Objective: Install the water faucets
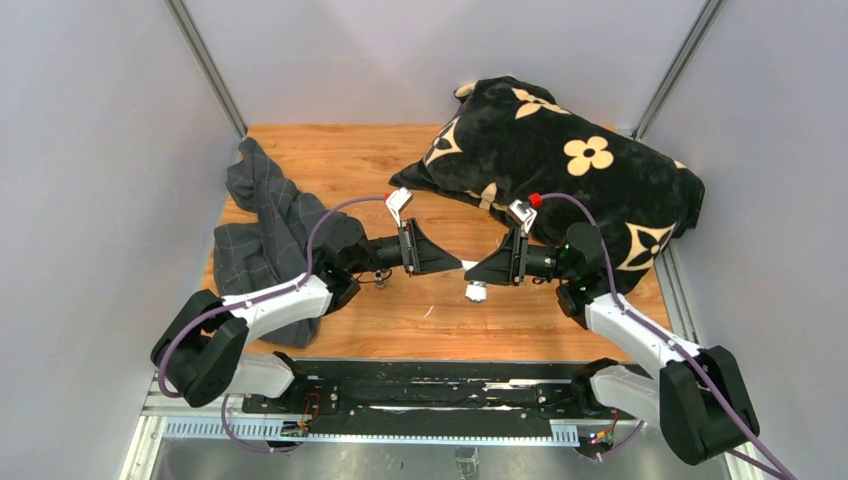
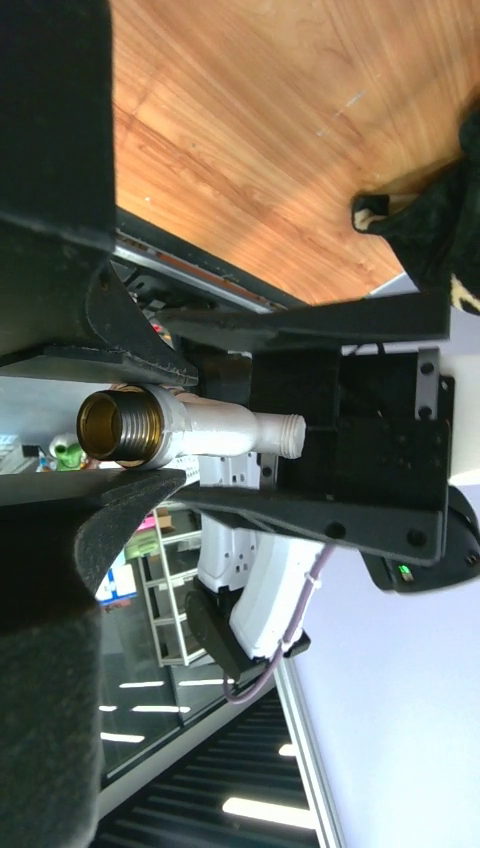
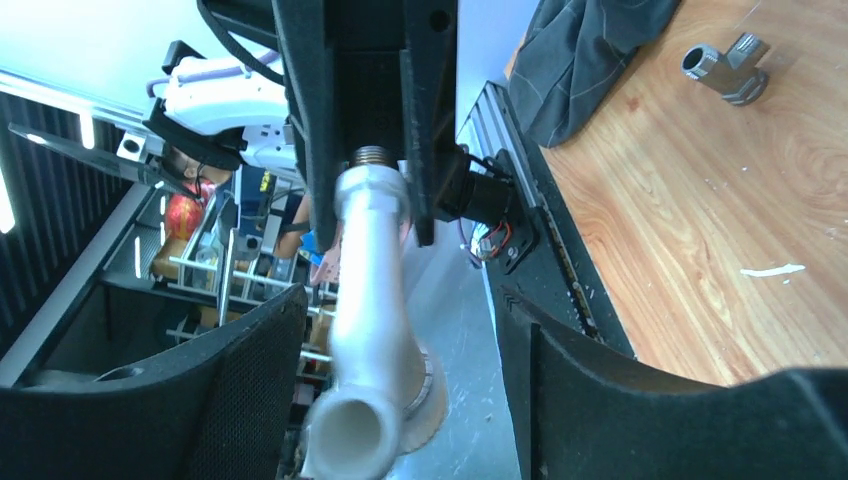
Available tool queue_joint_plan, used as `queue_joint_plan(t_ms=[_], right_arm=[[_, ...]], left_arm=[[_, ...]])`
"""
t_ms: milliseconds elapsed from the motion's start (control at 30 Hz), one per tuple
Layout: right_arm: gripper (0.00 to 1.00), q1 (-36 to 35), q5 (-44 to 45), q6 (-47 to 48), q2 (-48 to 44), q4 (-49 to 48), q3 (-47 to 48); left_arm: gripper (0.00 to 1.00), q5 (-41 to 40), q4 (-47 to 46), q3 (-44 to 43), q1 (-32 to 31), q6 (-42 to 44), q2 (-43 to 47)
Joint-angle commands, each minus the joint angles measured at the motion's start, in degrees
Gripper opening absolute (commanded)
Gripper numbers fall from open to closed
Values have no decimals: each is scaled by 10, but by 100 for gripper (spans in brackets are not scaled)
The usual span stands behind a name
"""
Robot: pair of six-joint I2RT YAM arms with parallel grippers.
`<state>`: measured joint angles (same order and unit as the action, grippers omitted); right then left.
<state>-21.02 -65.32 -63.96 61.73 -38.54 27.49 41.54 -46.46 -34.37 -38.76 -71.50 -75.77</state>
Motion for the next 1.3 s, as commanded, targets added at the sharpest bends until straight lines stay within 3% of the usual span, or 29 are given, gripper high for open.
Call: queue_joint_plan(t_ms=[0,167,367,433,567,867,1267], right_arm=[[68,-7,52,-129,14,-221,-48],[62,-8,67,-188,51,-347,-65],[31,-14,62,-241,109,-442,-73],[29,-17,59,-261,128,-479,-74],[41,-18,49,-285,155,-524,-72],[42,-18,42,-278,143,-523,-80],[51,-18,39,-236,136,-482,-103]], left_arm=[[0,-6,-68,4,-3,-24,-5],[0,-2,-69,3,-4,-26,-10],[0,-7,-65,4,-3,-23,-12],[0,-9,-57,4,-3,-18,-9],[0,-15,-34,3,-3,-6,-2],[0,-22,-11,-2,-2,5,4],[0,-19,-4,-11,-1,7,6]])
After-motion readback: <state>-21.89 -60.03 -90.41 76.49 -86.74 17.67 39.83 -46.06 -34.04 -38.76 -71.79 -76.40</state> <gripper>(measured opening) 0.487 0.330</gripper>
